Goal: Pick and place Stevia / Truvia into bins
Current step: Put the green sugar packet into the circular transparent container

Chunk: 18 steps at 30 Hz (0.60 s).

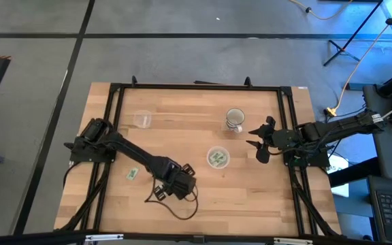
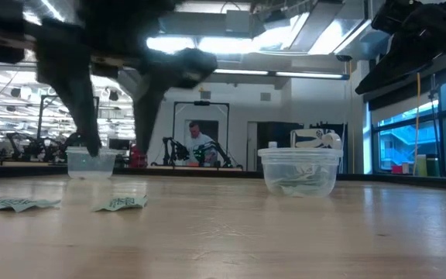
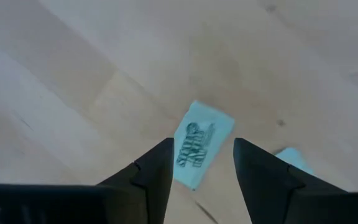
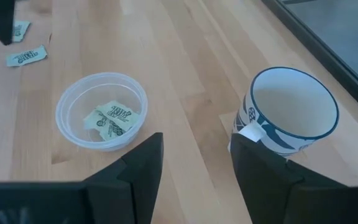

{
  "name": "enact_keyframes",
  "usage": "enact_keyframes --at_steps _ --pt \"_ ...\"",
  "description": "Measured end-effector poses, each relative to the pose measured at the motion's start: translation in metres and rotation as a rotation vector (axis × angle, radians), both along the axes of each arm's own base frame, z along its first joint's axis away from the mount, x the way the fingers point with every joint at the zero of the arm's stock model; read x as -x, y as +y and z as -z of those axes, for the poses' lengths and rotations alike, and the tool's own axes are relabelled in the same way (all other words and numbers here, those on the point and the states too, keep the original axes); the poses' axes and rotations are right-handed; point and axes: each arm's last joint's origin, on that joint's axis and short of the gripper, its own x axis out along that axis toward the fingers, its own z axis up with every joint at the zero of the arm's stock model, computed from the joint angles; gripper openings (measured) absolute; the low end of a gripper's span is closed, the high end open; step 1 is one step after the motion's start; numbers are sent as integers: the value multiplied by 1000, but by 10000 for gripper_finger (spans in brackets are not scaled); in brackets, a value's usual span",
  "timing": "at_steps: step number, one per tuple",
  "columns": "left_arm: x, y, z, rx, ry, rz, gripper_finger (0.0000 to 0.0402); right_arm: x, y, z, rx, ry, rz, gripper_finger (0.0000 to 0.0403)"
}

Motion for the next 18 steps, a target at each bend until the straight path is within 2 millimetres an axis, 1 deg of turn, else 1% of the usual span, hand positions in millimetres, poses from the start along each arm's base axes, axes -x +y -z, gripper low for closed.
enact_keyframes --at_steps 2,5,10,18 --pt "-3 5 5 14 22 2 159 0 0 0 0 0 1 192" --pt "-6 9 11 2 33 73 158 0 0 0 0 0 0 192" --pt "-8 10 19 -34 33 187 157 0 0 0 0 0 0 192" --pt "-11 14 35 -55 82 251 157 0 0 0 -8 -6 6 192"
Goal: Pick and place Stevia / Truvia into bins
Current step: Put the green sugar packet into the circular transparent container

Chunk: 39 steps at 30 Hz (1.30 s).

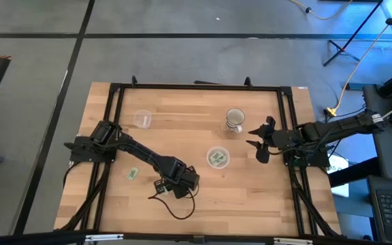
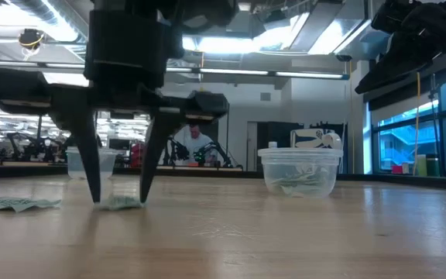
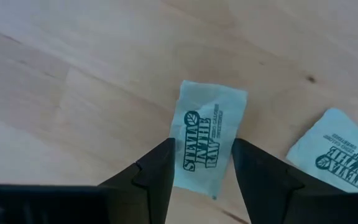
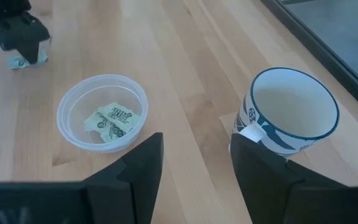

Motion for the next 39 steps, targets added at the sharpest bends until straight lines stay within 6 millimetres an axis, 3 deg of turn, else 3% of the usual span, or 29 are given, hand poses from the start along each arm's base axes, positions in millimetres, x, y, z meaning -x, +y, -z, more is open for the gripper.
enact_keyframes --at_steps 14,27,39 --pt "-2 2 4 -4 10 -12 156 0 0 0 -9 0 7 192" --pt "0 1 5 -9 19 -25 111 0 0 0 -9 0 8 192" --pt "0 1 5 -22 15 -33 102 0 0 0 -7 2 6 192"
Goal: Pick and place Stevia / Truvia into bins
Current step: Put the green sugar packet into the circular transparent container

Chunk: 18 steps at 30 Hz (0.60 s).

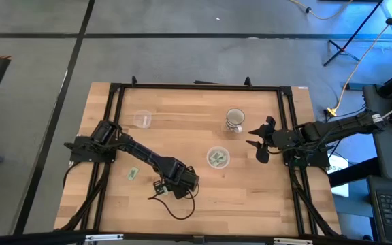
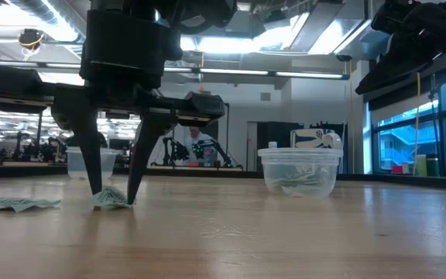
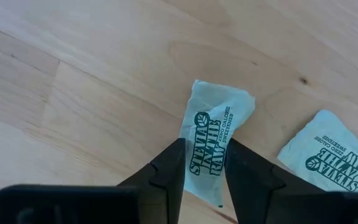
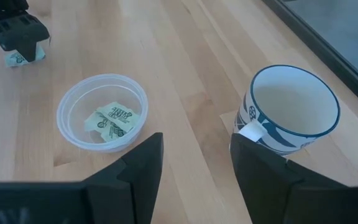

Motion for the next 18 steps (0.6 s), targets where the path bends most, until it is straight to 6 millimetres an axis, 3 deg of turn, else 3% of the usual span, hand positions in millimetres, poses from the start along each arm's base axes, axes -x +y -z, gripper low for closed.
enact_keyframes --at_steps 12,18 --pt "-8 3 -8 -107 -50 -19 101 0 0 0 3 1 -2 192" --pt "-7 2 -9 -116 -49 -9 77 0 0 0 3 1 -2 192"
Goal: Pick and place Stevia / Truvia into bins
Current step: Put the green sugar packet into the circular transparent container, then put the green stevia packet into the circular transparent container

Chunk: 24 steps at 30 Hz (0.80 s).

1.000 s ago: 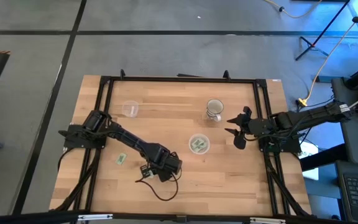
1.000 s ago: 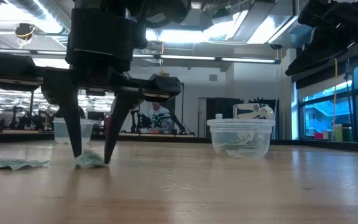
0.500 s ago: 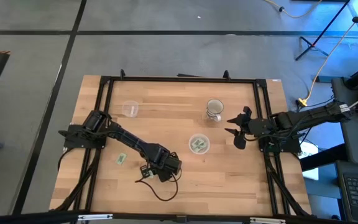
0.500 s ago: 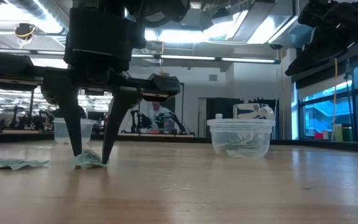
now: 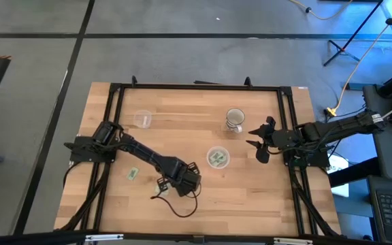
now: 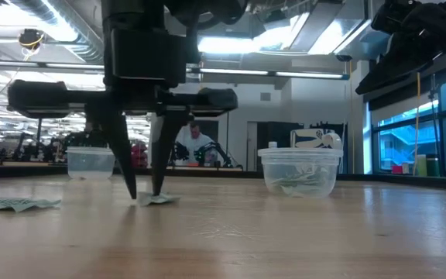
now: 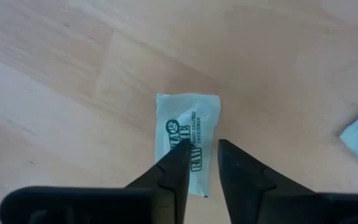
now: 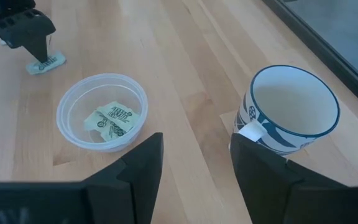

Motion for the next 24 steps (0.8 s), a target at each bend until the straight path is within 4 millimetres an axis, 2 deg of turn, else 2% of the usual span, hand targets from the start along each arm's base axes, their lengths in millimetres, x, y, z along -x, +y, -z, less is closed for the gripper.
enact_keyframes --at_steps 7,17,24 --pt "0 0 -1 -18 -10 -1 54 0 0 0 0 0 0 192" --pt "-1 0 -1 10 -20 -1 86 0 0 0 -3 -1 1 192" --pt "-2 1 5 41 10 -49 83 0 0 0 -3 -1 2 192"
